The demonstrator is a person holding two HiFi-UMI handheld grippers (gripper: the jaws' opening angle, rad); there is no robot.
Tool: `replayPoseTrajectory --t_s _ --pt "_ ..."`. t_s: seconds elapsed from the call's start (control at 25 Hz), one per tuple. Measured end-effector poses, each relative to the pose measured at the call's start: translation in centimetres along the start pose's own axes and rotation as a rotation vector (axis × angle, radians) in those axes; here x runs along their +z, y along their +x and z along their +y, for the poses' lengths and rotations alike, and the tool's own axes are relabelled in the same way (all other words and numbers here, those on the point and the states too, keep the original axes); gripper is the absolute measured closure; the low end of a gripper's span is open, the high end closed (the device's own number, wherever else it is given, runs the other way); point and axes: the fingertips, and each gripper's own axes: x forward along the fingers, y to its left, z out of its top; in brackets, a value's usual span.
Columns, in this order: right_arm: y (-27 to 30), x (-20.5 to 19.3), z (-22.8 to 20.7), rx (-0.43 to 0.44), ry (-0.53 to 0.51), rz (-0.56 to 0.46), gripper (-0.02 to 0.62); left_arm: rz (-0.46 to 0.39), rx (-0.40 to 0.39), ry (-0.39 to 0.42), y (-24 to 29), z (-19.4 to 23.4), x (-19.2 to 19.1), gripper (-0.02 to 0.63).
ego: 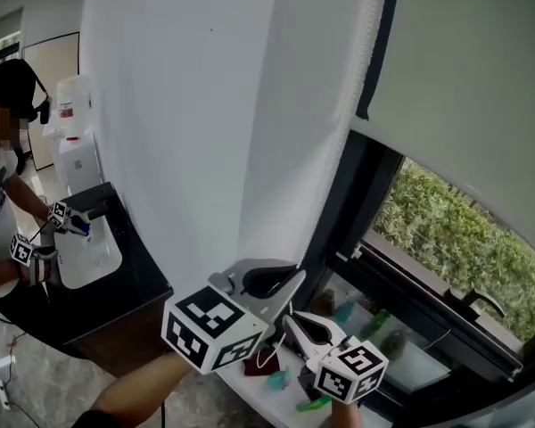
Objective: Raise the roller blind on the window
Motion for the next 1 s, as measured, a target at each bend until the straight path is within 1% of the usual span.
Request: replayPoseTrajectory --t_s 0.04,0.12,0.16,0.24,0.36,0.48,0.6,0.72,0.88,1.0 --pt "-0.5 0.8 -0.1 0.013 0.032 -0.032 0.575 0.005 -0.003 -0.012 0.0 0.1 -0.3 0.594" --pt "-1.5 3.2 -0.2 0.046 0.093 -0.119 0.531 0.025 -0.006 -0.013 0.1 0.1 -1.2 0.594" --pt "-2.0 4.7 -0.2 0.057 0.109 -0.162 0.528 0.033 -0.008 -0.013 0.1 0.1 -1.6 0.594" --pt "-2.7 7.6 -0.2 0.058 0.098 -0.228 0.525 0.048 -0.014 -0.018 0.1 -0.2 -2.4 0.594" --pt "-3.0 11.5 0.7 0.061 0.022 -0.277 0.525 0.075 -0.027 -0.023 0.4 -0.6 -3.6 0.594" --pt "-2.6 15.1 1.9 0.089 -0.035 -0.302 0.525 0.103 -0.035 -0.035 0.4 -0.8 -5.2 0.594" --pt "-2.1 17.4 2.4 0.096 -0.090 -0.304 0.523 0.133 -0.040 -0.059 0.5 -0.8 -7.1 0.594" --pt "-1.4 18.8 2.8 0.098 -0.137 -0.293 0.508 0.147 -0.033 -0.055 0.5 -0.7 -8.0 0.594" --pt "-1.0 20.0 3.7 0.111 -0.155 -0.301 0.502 0.164 -0.027 -0.048 0.1 -0.6 -8.7 0.594" --pt "-0.5 20.5 3.9 0.111 -0.171 -0.297 0.502 0.177 -0.031 -0.062 0.1 -0.7 -9.7 0.594"
